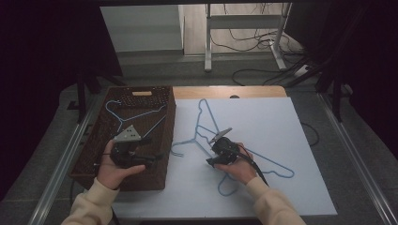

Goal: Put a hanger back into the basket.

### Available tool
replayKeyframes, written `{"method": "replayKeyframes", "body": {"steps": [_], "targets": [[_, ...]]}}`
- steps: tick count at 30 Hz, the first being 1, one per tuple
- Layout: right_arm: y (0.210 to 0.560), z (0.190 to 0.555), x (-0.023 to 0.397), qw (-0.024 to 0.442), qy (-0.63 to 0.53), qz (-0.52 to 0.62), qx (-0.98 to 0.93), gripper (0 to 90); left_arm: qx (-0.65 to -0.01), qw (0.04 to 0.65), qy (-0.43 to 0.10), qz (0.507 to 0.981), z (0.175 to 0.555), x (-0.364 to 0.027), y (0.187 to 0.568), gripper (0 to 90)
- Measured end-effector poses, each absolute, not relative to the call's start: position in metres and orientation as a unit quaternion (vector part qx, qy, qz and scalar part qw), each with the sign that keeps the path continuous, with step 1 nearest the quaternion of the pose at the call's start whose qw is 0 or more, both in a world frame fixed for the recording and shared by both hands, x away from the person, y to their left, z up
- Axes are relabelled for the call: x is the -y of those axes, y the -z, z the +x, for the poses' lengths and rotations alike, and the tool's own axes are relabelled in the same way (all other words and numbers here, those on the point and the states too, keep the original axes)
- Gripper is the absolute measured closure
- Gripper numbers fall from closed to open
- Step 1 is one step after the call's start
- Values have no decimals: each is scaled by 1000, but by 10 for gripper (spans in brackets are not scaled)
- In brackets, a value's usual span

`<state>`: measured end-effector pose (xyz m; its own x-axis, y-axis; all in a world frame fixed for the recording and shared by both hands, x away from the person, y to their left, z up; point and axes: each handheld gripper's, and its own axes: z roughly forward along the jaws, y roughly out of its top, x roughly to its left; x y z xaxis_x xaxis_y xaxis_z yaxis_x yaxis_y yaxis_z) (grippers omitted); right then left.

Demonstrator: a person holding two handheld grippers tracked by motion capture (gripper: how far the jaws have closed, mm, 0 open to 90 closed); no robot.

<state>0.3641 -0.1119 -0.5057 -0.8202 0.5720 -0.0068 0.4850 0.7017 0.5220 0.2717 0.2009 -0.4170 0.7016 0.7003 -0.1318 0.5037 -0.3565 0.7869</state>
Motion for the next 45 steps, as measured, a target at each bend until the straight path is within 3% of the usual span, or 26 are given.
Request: {"method": "replayKeyframes", "body": {"steps": [4, 18, 22, 31, 45], "targets": [[509, 366, 108, 80, -249, 291, -920, 484, -369, 432, -115, 815, 271, -201, 417, 240], [508, 371, 101, 69, -219, 301, -926, 825, -371, 430, -114, 815, 272, -202, 418, 240], [507, 374, 103, 59, -221, 319, -920, 865, -370, 431, -114, 815, 271, -202, 418, 240], [499, 370, 111, 60, -211, 309, -925, 872, -371, 432, -117, 814, 271, -203, 417, 240], [456, 350, 166, 47, -294, 295, -908, 873, -372, 431, -120, 813, 272, -202, 418, 243]]}}
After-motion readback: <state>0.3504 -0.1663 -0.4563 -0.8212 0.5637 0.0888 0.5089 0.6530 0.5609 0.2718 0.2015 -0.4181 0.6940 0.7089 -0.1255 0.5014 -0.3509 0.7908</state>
